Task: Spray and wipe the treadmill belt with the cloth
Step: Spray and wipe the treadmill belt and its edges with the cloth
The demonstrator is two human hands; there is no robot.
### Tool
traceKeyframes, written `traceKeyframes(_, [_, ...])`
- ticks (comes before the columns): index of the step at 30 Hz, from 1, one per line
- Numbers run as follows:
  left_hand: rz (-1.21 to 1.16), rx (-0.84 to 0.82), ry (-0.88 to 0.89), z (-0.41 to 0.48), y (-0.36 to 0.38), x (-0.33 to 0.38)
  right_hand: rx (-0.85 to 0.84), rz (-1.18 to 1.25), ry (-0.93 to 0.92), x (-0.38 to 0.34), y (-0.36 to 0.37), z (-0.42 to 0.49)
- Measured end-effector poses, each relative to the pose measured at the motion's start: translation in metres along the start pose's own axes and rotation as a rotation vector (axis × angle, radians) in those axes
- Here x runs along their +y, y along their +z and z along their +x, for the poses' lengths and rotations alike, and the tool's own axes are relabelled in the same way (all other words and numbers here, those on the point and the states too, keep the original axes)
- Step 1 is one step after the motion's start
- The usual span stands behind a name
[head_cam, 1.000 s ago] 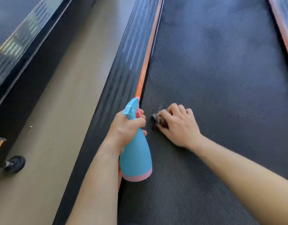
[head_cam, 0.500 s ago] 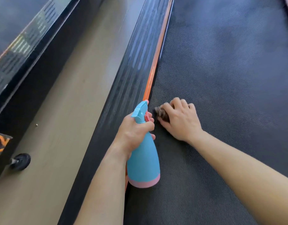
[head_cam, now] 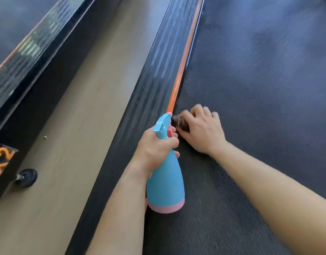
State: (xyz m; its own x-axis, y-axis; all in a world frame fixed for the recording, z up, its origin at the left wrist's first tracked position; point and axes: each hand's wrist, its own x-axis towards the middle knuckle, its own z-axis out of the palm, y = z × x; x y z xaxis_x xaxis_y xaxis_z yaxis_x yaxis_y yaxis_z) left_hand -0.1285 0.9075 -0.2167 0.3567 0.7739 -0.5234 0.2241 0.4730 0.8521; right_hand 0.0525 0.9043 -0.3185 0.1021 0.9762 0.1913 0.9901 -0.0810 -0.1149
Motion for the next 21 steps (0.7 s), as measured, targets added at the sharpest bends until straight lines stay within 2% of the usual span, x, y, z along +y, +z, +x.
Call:
traceKeyframes(3, [0.021,0.036,-0.031,0.0,-0.002,0.0,-0.072,-0.012,0.163,0.005,0.006,0.06])
traceKeyframes(6, [0.026,0.041,-0.033,0.0,-0.003,-0.001,-0.078,-0.032,0.223,0.0,0.007,0.059])
traceKeyframes(9, [0.011,0.037,-0.037,0.0,-0.005,-0.002,0.001,-0.028,0.039,-0.005,0.002,0.006])
traceKeyframes(12, [0.019,0.032,-0.043,0.002,-0.005,-0.003,-0.046,-0.036,-0.097,0.011,-0.001,0.008])
traceKeyframes(13, [0.026,0.028,-0.039,0.002,-0.005,-0.002,-0.053,-0.044,-0.06,0.015,-0.001,0.024])
traceKeyframes(17, [-0.016,0.005,0.001,0.003,-0.003,-0.004,-0.109,-0.024,0.272,0.02,0.007,0.096])
traceKeyframes(19, [-0.027,0.002,0.002,0.003,-0.004,-0.005,-0.11,-0.035,0.311,0.018,0.01,0.104])
traceKeyframes(21, [-0.03,0.002,0.001,0.003,-0.006,-0.005,-0.094,-0.051,0.252,0.011,0.005,0.085])
